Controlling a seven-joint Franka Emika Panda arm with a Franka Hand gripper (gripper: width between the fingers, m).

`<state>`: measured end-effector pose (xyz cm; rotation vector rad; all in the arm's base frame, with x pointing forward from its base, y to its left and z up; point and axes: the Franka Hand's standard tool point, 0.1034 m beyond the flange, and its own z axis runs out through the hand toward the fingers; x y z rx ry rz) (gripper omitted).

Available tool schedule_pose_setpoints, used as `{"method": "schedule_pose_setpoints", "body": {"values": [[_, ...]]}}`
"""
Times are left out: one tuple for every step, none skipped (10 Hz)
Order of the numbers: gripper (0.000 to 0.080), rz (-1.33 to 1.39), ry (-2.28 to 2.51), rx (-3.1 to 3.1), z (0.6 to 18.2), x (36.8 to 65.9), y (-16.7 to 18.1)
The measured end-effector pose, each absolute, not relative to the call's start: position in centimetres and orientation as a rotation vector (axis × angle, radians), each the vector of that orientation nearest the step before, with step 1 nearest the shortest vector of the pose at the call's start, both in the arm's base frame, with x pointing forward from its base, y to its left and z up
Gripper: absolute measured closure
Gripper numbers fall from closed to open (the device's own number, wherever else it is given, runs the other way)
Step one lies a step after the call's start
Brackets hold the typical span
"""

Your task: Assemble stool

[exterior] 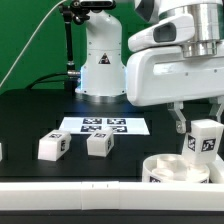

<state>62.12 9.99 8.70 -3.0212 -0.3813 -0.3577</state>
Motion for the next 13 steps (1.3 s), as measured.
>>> {"method": "schedule_pose_setpoints", "body": {"values": [[0.0462,-0.379,-0.38,-3.019,8.71,62.34,10.03],[0.0462,-0.382,-0.38,-3.019,8.71,62.37,10.04],[0.0462,-0.388,-0.38,-3.018,8.72,62.39,10.04],[0.0462,-0.395,-0.38,-3.017,8.71,62.4,10.06],[0.0462,-0.396,-0.38,-3.017,8.72,62.41,10.06],[0.0462,-0.396,-0.38,-3.017,8.72,62.41,10.06],[0.0462,-0.395,-0.379,-3.017,8.7,62.4,10.06],[0.0282,-0.395,-0.379,-3.017,8.7,62.4,10.06],[0.0192,-0.395,-0.379,-3.017,8.7,62.4,10.05],[0.0192,-0.397,-0.379,-3.018,8.8,62.45,10.02],[0.0159,-0.399,-0.379,-3.017,8.9,62.48,10.02],[0.0152,-0.403,-0.379,-3.017,9.08,62.54,10.04],[0.0152,-0.408,-0.378,-3.017,9.5,62.63,10.1]]}}
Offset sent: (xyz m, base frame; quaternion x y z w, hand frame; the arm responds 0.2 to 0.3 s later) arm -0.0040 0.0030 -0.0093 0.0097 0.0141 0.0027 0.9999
